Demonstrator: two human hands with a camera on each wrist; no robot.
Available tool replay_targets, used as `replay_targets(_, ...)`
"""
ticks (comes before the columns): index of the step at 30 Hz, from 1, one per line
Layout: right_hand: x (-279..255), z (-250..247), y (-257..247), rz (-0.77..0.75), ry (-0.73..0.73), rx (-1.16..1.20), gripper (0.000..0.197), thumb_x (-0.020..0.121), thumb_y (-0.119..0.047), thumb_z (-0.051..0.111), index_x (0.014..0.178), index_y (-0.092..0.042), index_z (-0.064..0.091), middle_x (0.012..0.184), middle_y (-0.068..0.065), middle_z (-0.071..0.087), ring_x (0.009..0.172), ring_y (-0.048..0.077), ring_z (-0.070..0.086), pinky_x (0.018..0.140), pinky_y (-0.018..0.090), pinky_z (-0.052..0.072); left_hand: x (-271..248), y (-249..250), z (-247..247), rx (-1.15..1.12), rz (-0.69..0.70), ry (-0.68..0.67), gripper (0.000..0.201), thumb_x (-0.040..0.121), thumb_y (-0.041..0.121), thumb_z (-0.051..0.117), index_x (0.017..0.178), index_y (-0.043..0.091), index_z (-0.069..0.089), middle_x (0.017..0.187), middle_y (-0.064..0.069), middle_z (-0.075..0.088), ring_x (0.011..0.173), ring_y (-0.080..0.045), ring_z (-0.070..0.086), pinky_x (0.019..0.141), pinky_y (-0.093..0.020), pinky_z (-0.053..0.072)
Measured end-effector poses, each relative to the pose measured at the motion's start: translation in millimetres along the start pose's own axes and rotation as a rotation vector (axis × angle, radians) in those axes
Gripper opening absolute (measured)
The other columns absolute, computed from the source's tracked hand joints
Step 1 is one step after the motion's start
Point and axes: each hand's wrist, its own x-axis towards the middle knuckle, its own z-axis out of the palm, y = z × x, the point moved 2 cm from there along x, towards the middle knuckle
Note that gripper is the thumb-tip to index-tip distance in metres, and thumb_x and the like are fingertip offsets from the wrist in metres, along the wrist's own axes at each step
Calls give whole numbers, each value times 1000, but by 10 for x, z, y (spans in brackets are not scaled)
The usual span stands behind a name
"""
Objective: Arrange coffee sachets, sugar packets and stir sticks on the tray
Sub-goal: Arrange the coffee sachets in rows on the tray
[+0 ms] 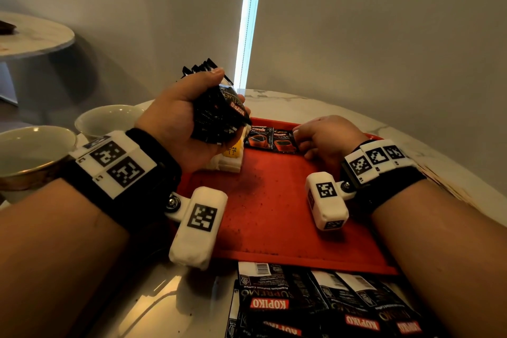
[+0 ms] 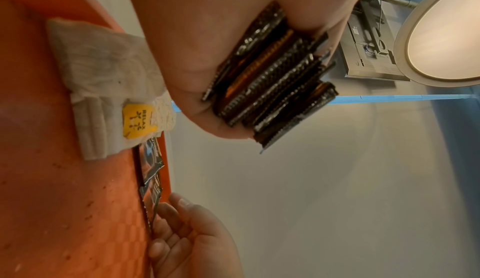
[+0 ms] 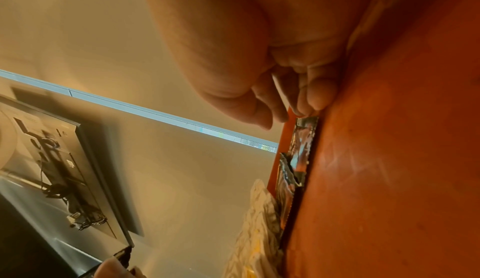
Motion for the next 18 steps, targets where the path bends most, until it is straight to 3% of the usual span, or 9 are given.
replay_targets(7, -30, 1, -21, 12, -12, 22, 18, 90, -11, 66, 103, 1, 69, 95, 19, 68, 73, 25, 59, 63, 32, 48, -7, -6, 14, -6, 6, 6, 49, 85, 40, 63, 117, 4, 65, 101, -11, 70, 84, -20, 71, 65, -29, 59)
replay_targets(12, -78, -2, -74, -63, -10, 75, 15, 87, -11, 68, 98, -2, 68, 81, 14, 65, 65, 23, 58, 53, 33, 45, -11, -5, 17, -2, 18, 12, 70, 78, 40, 67, 137, 3, 57, 106, -10, 68, 88, -20, 71, 62, -31, 58)
replay_targets(16, -232, 25, -209, -201, -66, -43, 16, 87, -22, 71, 99, -14, 77, 94, 4, 77, 83, 15, 71, 72, 27, 54, -7, -3, 11, 0, 19, 7, 68, 79, 41, 65, 136, 3, 57, 104, -10, 69, 86, -20, 71, 64, -30, 58)
replay_targets(18, -310, 61, -233, -207, -119, -165, 18, 87, -31, 72, 96, -18, 79, 97, 3, 77, 91, 16, 70, 84, 33, 56, -8, -2, 11, 5, 16, 11, 65, 81, 41, 65, 134, 3, 58, 106, -10, 69, 87, -20, 71, 63, -30, 58)
